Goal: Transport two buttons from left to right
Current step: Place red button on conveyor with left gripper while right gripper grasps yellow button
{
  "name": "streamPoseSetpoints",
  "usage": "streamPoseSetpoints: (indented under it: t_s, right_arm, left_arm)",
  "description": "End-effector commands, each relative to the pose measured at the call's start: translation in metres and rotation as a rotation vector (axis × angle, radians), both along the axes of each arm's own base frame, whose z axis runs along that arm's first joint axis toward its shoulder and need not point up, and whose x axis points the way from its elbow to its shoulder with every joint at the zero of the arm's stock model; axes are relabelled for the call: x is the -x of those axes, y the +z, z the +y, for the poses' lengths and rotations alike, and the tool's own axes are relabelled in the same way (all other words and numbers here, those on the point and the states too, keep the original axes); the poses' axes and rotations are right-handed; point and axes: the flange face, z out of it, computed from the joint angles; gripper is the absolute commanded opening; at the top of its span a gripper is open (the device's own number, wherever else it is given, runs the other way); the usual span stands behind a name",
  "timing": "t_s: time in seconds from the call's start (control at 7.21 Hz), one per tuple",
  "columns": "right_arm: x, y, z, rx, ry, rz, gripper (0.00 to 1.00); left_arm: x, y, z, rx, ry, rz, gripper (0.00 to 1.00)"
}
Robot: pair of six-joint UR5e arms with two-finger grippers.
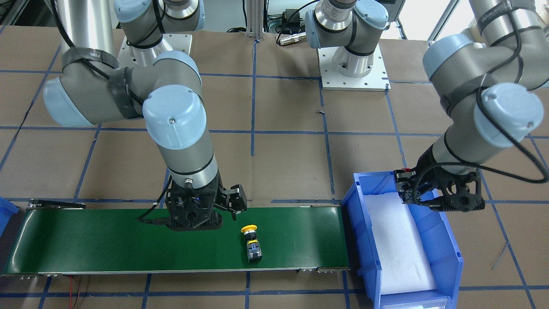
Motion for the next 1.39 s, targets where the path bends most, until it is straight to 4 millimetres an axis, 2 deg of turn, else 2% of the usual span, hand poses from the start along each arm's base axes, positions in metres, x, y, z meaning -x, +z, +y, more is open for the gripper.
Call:
streamPoseSetpoints:
  t_s: [0.0,0.14,0.28,0.55,0.83,0.97,1.11,1.25]
  right_arm:
    - [-0.026,-0.02,-0.027,0.005,0.027,0.01,1.0]
    - [-0.028,-0.026,-0.033,0.004,0.027,0.011,1.0]
    - [-0.029,-0.03,-0.038,0.003,0.03,0.012,1.0]
    - [-0.029,-0.044,-0.046,0.001,0.028,0.041,0.99]
    - [-0.032,-0.055,-0.051,0.003,0.031,0.043,0.99]
    - [-0.033,-0.06,-0.053,-0.002,0.03,0.044,0.99]
    - [-0.033,-0.063,-0.053,-0.007,0.03,0.043,0.99]
    - [-0.033,-0.071,-0.054,-0.01,0.03,0.044,0.97]
  left_arm:
    - [0.046,0.084,0.007,0.032,0.003,0.0,0.21]
    - [0.091,0.097,0.01,0.067,0.011,0.001,0.21]
    - [0.113,0.086,0.006,0.069,0.015,-0.001,0.21]
    - [0.122,0.012,-0.043,0.067,0.011,-0.002,0.21]
    - [0.122,-0.039,-0.069,0.058,0.012,-0.004,0.21]
    - [0.124,-0.06,-0.074,0.033,0.011,-0.002,0.21]
    - [0.127,-0.073,-0.077,0.015,0.006,-0.001,0.21]
    - [0.127,-0.075,-0.077,0.013,0.008,-0.001,0.21]
